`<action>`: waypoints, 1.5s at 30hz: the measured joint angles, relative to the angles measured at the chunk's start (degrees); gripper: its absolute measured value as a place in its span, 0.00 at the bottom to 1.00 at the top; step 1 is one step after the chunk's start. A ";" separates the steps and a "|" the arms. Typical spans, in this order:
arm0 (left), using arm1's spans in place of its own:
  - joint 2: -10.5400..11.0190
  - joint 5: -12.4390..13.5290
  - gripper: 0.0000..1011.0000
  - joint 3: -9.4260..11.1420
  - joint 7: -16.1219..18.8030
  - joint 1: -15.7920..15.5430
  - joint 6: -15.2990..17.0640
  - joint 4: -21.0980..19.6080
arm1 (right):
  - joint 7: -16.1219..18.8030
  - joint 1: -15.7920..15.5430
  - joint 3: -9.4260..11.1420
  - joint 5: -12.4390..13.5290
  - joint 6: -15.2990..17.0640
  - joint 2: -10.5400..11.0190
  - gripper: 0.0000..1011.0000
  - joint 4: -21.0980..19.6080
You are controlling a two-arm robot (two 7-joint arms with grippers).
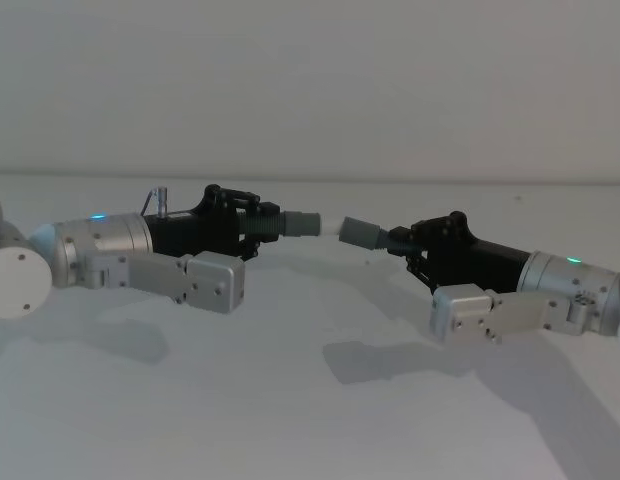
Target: Use both hands to pick up one end of the pipe from the table, align the ends, and insert them.
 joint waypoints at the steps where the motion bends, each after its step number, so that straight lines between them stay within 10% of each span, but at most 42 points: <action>1: 0.00 0.00 0.32 0.00 0.00 0.00 0.00 0.00 | 0.00 0.07 -0.02 0.00 0.02 -0.06 0.12 0.07; 45: 0.00 0.00 0.32 0.00 0.00 0.00 0.00 0.00 | -1.32 0.34 0.12 -0.39 -0.18 -0.59 0.12 0.10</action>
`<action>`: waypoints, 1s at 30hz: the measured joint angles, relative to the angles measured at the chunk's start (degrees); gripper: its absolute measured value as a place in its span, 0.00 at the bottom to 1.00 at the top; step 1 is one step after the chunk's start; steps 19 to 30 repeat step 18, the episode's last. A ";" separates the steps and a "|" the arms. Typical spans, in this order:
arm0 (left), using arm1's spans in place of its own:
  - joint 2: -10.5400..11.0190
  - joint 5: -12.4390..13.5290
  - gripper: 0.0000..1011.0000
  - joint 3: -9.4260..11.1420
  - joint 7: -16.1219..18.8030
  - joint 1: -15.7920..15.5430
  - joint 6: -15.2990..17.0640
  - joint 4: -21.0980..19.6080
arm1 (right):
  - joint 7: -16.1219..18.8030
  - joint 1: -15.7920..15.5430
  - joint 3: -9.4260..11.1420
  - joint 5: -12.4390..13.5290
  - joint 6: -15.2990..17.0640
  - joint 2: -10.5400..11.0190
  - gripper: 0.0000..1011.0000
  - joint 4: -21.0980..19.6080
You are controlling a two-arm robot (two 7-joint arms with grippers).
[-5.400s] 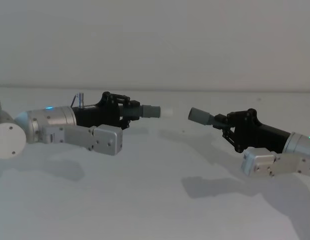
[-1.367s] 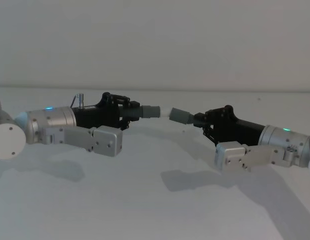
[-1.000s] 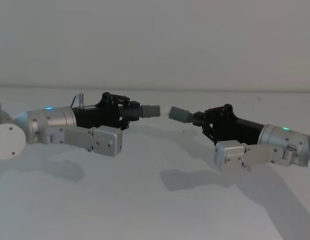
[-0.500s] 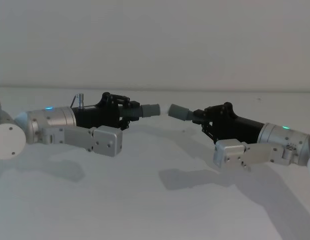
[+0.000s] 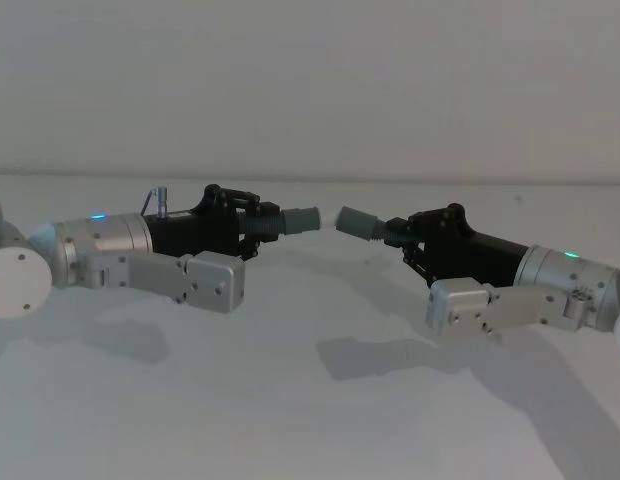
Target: Use both hands to pick up one end of the pipe from the table, align the ends, and insert them.
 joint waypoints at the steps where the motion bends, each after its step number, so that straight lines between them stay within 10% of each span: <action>1: 0.00 0.00 0.32 0.00 0.00 0.00 0.00 0.00 | -0.01 0.00 0.01 -0.01 0.00 0.00 0.12 0.00; 30: 0.00 0.00 0.32 0.00 0.00 0.00 0.00 0.00 | -0.13 -0.02 0.05 -0.07 -0.01 -0.02 0.12 -0.04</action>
